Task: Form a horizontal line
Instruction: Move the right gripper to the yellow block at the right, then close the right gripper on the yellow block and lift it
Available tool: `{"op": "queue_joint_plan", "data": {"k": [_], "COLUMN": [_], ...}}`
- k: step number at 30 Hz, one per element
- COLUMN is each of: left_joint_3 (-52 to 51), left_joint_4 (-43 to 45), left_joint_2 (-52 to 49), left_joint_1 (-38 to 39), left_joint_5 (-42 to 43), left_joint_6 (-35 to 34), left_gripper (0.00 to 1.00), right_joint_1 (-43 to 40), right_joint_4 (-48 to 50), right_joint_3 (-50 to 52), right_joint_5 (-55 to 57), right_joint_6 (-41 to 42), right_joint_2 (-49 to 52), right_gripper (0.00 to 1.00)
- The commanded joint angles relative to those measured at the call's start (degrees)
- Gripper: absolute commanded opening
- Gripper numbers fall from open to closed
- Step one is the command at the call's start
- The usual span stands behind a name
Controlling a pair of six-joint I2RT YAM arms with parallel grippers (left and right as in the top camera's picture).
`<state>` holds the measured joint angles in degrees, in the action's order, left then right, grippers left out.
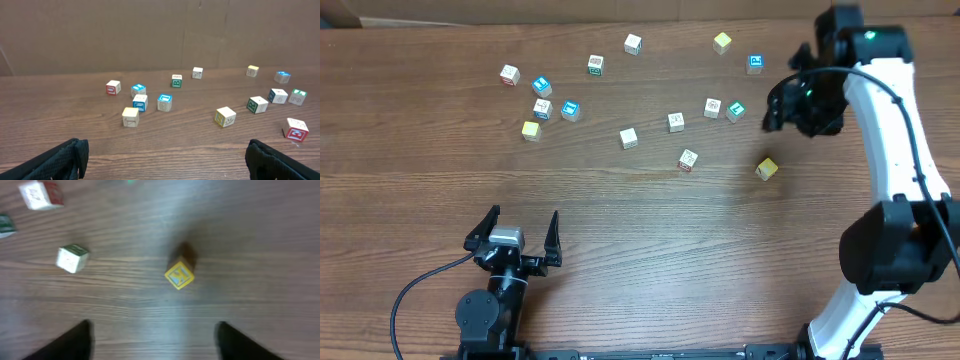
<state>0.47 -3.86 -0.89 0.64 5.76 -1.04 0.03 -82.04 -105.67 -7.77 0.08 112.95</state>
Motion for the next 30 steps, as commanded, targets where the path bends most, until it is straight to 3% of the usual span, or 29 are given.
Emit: {"op": "queue_joint_plan", "data": {"k": [1,5,9,14,22,26,30], "left_joint_3": [-0.2,-0.2,-0.2,-0.2,-0.2,-0.2,-0.2], "left_joint_4": [-0.15,-0.15,-0.15,-0.15,-0.15,-0.15,-0.15], "left_joint_2": [0.57,0.57,0.57,0.57,0.57,0.57,0.57], "left_joint_1": [-0.39,-0.42,-0.42,-0.42,-0.42,-0.42,-0.42], "left_joint_5": [-0.22,-0.22,-0.22,-0.22,-0.22,-0.22,-0.22], "left_joint_6": [1.29,1.29,1.29,1.29,1.29,1.29,1.29], "left_gripper": [1.0,1.0,1.0,0.99,1.0,1.0,0.99], "right_joint_1": [-0.11,-0.11,-0.11,0.15,1.73,2.19,2.16], "right_joint_4": [3.04,8.44,14.71,20.96,27.63,28.33,28.92], "right_joint_3": [6.25,12.9,18.36,24.09,28.85,28.85,28.85], "right_joint_5": [-2.05,-2.14,2.01,6.84,6.84,6.88,8.46], "right_joint_6": [0.2,3.23,12.76,21.64,22.69,22.67,22.47], "right_joint_2": [0.46,0.46,0.46,0.46,0.57,0.57,0.57], "right_gripper": [1.0,0.98,0.78,0.62,0.61,0.52,0.51]}}
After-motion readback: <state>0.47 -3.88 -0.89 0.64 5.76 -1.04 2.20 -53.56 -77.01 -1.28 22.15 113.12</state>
